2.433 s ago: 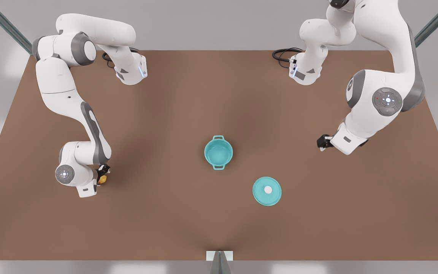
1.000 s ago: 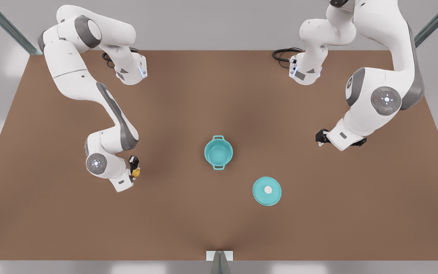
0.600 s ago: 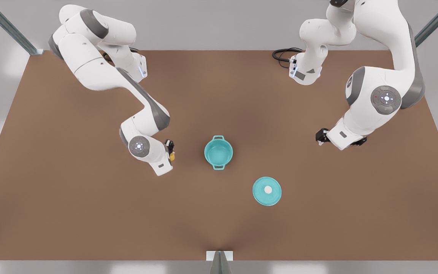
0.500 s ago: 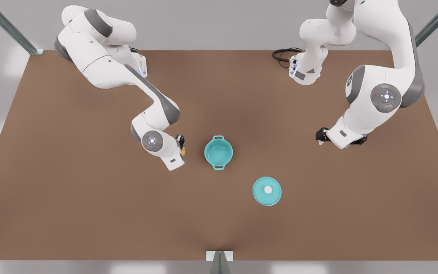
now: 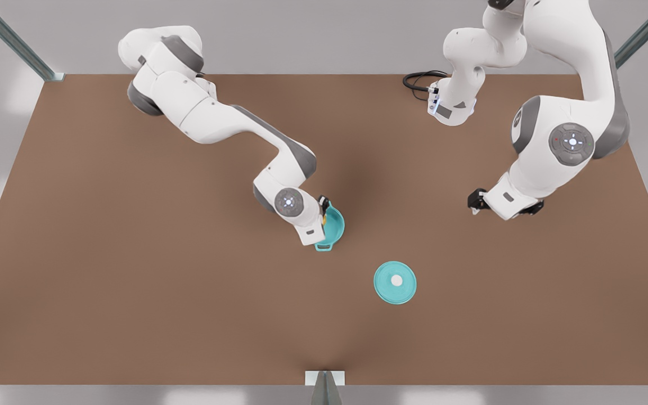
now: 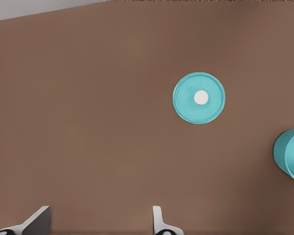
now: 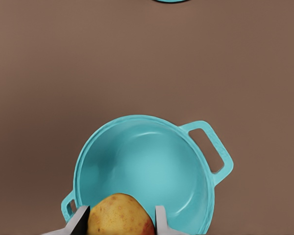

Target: Open the pot lid and put the potato into the pot

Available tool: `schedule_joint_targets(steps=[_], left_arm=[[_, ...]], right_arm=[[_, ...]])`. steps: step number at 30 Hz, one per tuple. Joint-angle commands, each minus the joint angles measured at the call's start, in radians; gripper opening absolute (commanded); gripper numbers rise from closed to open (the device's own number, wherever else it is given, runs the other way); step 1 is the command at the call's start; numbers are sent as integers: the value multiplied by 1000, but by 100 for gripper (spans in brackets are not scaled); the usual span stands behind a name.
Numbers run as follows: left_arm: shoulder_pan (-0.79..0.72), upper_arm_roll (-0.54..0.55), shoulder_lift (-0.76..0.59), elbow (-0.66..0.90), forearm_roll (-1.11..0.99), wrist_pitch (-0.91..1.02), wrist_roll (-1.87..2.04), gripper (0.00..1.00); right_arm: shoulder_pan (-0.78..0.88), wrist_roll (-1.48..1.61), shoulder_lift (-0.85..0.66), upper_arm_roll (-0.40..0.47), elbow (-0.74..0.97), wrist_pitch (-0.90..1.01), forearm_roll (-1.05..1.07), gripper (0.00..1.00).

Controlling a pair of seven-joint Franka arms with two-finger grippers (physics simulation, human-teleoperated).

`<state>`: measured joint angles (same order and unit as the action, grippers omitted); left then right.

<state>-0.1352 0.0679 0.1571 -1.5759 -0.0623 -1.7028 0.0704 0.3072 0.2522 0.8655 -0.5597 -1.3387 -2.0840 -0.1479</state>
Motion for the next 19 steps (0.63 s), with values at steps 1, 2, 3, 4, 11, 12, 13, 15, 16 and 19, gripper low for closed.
schedule_joint_targets(steps=[1, 2, 3, 4, 11, 12, 13, 15, 16, 19], left_arm=[[0, 0, -2, 0, 6, 3, 15, 100], [0, 0, -2, 0, 7, 3, 19, 100], [0, 0, 1, 0, 9, 0, 19, 100], [0, 0, 2, 0, 9, -1, 19, 100], [3, 3, 12, 42, 10, -6, -17, 100], [2, 3, 13, 42, 12, -6, -14, 100], [3, 1, 13, 42, 13, -6, -14, 100], [3, 1, 15, 42, 15, -6, -15, 100], [2, 1, 15, 42, 16, -6, -15, 100], [0, 3, 16, 42, 16, -6, -14, 100]], right_arm=[[30, -289, 13, 34, 1, -68, -2, 56], [43, -291, 26, 47, 3, -91, -1, 56], [44, -306, 32, 47, 4, -107, -2, 56], [47, -306, 32, 49, 4, -107, -2, 61], [-115, -287, -203, 54, 6, 186, -13, 100], [-261, -229, -270, 63, 6, 290, -68, 100], [-408, -153, -307, 66, 6, 350, -114, 100], [-606, -86, -339, 63, 3, 416, -170, 100], [-655, -85, -345, 60, -20, 404, -170, 100], [-723, -85, -367, 60, -65, 383, -170, 100]])
